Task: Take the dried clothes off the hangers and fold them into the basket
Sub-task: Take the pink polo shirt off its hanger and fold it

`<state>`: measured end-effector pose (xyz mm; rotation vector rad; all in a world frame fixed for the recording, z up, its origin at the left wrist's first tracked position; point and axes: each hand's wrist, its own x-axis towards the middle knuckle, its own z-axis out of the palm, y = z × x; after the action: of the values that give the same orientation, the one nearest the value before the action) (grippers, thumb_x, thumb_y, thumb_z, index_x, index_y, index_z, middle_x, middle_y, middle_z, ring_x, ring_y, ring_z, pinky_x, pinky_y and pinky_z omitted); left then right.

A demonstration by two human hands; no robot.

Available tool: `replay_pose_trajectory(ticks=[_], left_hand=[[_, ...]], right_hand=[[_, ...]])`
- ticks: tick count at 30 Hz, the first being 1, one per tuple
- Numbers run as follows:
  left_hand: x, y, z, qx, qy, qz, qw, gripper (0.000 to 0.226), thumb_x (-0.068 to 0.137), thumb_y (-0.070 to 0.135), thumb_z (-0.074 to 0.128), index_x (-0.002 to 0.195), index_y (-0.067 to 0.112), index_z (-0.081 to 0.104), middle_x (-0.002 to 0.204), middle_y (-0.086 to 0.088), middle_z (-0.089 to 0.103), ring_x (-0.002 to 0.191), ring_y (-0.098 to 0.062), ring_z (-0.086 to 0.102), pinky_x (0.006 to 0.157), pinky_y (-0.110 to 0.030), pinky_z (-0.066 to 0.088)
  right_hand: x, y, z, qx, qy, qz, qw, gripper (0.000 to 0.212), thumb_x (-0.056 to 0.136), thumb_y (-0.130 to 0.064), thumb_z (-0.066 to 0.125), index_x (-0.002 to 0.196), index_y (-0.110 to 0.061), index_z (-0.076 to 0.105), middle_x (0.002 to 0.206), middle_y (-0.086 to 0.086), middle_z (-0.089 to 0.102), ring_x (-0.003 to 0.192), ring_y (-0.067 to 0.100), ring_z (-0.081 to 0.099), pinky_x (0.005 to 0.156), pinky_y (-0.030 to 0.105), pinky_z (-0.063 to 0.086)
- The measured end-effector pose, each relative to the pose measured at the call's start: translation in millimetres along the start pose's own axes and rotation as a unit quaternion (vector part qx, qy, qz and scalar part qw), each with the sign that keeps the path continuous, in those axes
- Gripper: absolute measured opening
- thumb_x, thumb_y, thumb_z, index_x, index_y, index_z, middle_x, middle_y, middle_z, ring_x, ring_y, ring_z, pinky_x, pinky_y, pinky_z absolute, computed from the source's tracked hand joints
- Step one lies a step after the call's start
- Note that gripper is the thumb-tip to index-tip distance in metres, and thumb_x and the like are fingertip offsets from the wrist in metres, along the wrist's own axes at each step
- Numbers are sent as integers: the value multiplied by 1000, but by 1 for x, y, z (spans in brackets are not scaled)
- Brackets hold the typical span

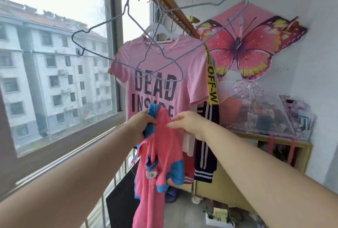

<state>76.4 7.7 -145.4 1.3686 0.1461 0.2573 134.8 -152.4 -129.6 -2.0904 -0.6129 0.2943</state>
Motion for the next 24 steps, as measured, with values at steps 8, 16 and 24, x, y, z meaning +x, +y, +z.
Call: replay_pose_trajectory(ticks=[8, 16, 24], left_hand=[[-11, -1, 1, -4, -45, -1, 999, 44, 82, -17, 44, 111, 12, 61, 90, -11, 63, 66, -18, 61, 57, -23, 53], [-18, -5, -9, 77, 17, -78, 994, 20, 83, 9, 43, 93, 10, 61, 81, -6, 63, 69, -20, 61, 70, -29, 49], [-29, -41, -5, 461, -5, -137, 877, 54, 81, 15, 64, 131, 26, 49, 118, -6, 59, 107, -19, 59, 81, -28, 50]], right_hand=[[12, -5, 25, 51, 150, -71, 985, 6, 90, -11, 62, 86, -14, 59, 72, 0, 55, 65, 13, 52, 58, 26, 42], [6, -3, 18, 7, 82, -109, 991, 12, 86, -10, 68, 95, -4, 71, 88, 7, 68, 82, 15, 60, 83, 31, 50], [-11, -1, 5, 72, 19, -164, 984, 12, 89, -5, 64, 99, -6, 71, 83, -4, 67, 77, 2, 61, 80, 14, 49]])
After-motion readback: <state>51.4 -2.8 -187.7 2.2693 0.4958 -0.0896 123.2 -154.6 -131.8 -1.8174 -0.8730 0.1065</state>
